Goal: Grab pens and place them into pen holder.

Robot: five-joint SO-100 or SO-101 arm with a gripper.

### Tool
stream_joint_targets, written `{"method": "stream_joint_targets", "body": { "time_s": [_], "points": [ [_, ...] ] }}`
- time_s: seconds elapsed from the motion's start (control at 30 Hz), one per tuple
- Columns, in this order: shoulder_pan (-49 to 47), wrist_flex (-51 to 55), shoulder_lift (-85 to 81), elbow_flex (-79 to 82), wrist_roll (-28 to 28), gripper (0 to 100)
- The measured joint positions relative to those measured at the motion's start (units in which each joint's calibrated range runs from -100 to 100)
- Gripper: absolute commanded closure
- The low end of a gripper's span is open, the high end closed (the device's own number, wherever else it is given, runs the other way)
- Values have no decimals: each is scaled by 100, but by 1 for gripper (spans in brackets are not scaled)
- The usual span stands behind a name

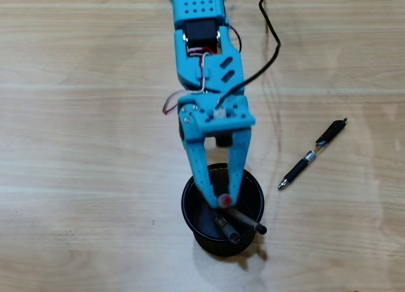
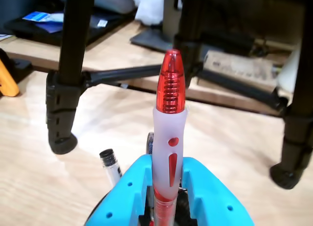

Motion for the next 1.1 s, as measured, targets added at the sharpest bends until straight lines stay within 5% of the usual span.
{"method": "stream_joint_targets", "body": {
  "time_s": [0.23, 0.67, 0.83, 1.1],
  "points": [
    [-9, 0, 68, 0, -177, 79],
    [-90, 95, -42, 0, -182, 82],
    [-325, 1497, -814, 0, -182, 83],
    [-830, 4464, -1976, 0, -182, 97]
  ]
}}
